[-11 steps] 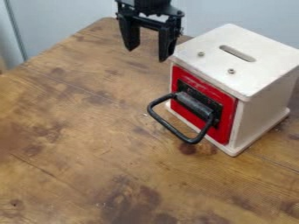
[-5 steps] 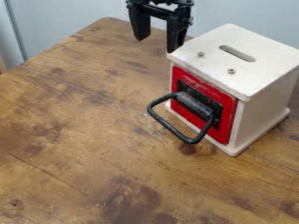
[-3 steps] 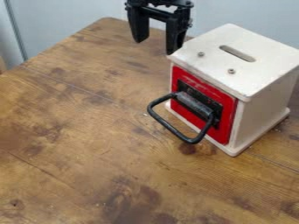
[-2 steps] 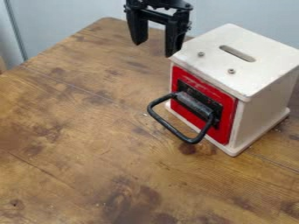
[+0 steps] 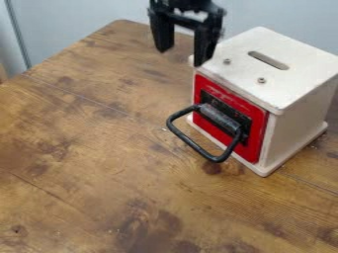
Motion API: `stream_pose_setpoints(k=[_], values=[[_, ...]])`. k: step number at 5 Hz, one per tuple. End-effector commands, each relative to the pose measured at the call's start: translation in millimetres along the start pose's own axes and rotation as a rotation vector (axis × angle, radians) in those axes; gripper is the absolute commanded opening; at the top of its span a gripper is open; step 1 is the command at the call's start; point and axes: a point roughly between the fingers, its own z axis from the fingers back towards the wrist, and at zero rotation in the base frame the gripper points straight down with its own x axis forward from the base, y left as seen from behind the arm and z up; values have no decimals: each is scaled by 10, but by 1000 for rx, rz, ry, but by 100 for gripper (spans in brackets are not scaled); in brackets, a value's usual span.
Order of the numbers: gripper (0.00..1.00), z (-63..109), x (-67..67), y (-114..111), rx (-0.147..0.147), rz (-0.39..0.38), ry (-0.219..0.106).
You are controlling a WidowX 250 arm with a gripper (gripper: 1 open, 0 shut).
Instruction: Close the drawer
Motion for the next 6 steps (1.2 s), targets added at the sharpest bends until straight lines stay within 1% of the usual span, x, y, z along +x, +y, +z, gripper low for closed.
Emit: stream_pose_setpoints(k=[1,2,3,4,6], values=[[100,289,-33,95,-5,1,-60],[100,204,-58,128,-8,17,-35],[100,134,-44,99,-7,19,-25],[100,84,-29,69,-4,15,-18],[100,53,10,55,-1,12,-14]])
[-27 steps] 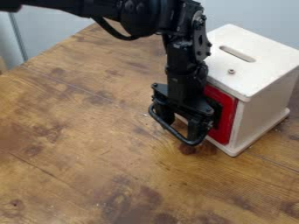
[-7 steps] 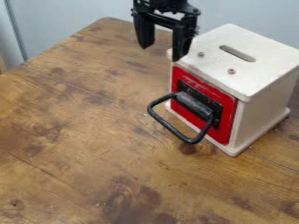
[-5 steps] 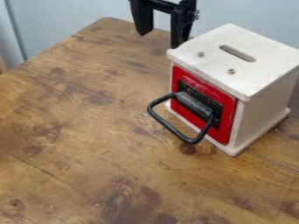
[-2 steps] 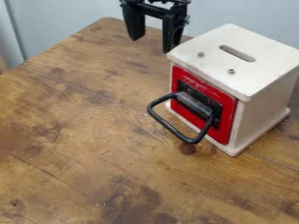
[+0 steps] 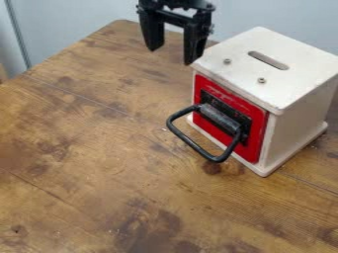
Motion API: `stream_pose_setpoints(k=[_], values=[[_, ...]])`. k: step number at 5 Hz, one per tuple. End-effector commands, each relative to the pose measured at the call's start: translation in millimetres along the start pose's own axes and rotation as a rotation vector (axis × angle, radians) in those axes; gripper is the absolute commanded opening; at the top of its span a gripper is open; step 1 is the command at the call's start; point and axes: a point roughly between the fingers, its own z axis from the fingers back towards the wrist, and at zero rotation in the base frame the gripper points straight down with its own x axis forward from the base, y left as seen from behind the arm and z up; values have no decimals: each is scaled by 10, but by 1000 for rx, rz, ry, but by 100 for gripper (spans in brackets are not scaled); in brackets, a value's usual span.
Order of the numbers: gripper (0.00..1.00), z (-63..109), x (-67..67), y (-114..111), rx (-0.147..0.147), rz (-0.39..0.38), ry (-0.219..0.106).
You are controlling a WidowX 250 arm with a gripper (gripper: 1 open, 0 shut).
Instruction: Close the drawer
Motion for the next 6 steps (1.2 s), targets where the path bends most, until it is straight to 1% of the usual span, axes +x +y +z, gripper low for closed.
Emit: stream_pose_setpoints(k=[1,2,3,4,6], values=[[100,313,75,-41,20,-14,-112],[100,410,91,-43,18,-10,-119],[100,466,103,-57,13,-9,-118],[100,421,102,-91,7,-19,-108],[100,259,79,-135,-2,-52,-84]])
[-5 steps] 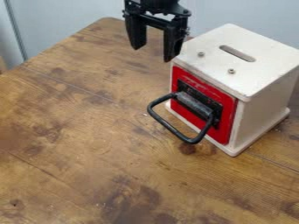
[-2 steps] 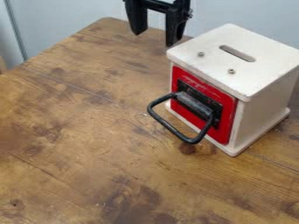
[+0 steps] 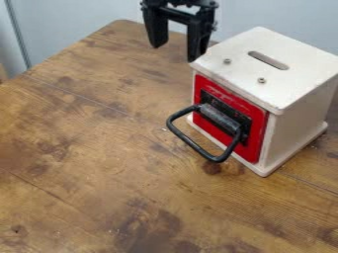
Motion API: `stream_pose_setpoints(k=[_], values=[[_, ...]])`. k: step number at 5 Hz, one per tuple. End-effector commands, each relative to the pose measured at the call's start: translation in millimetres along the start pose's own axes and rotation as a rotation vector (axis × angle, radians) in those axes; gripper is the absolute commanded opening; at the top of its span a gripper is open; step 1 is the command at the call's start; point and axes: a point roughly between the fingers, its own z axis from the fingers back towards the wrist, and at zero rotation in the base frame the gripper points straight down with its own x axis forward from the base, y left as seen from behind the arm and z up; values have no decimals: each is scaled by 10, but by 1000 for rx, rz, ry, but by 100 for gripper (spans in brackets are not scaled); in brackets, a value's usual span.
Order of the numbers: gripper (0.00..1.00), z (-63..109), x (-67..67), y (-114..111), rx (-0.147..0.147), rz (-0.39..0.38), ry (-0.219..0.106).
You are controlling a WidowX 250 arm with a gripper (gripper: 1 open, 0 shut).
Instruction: Close the drawer
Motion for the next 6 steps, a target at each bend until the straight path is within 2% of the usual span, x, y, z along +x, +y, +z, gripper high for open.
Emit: stream_pose_setpoints(k=[1,3,5,6], values=[[100,218,23,-77,3,-9,-50],[100,303,-10,36,16,15,-64],[100,305,-23,8,18,14,-82],[100,393,-44,-9,22,19,-96]])
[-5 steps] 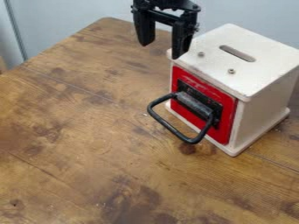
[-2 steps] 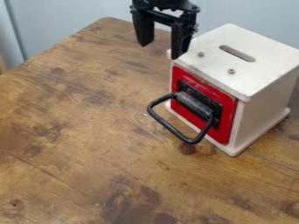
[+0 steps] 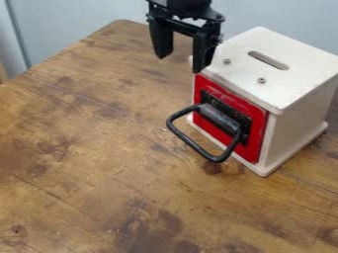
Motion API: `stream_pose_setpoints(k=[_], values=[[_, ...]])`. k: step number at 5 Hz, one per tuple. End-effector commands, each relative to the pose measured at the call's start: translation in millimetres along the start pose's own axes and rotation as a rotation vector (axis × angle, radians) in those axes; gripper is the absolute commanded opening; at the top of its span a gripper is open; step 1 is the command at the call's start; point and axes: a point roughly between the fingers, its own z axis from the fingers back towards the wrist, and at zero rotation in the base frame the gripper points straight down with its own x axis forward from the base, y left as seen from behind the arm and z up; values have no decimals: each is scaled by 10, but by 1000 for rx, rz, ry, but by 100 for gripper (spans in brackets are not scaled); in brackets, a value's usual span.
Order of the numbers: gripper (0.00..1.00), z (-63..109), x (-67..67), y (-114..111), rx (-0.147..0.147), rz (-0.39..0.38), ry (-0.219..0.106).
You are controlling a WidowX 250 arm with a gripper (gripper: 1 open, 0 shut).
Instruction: Close the drawer
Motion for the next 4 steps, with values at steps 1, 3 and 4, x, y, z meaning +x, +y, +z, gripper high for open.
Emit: stream_pose_setpoints(k=[1,3,4], values=[[100,508,-20,6,16,4,-104],[100,517,-3,-11,17,15,-129],[100,505,13,-13,14,17,-130]])
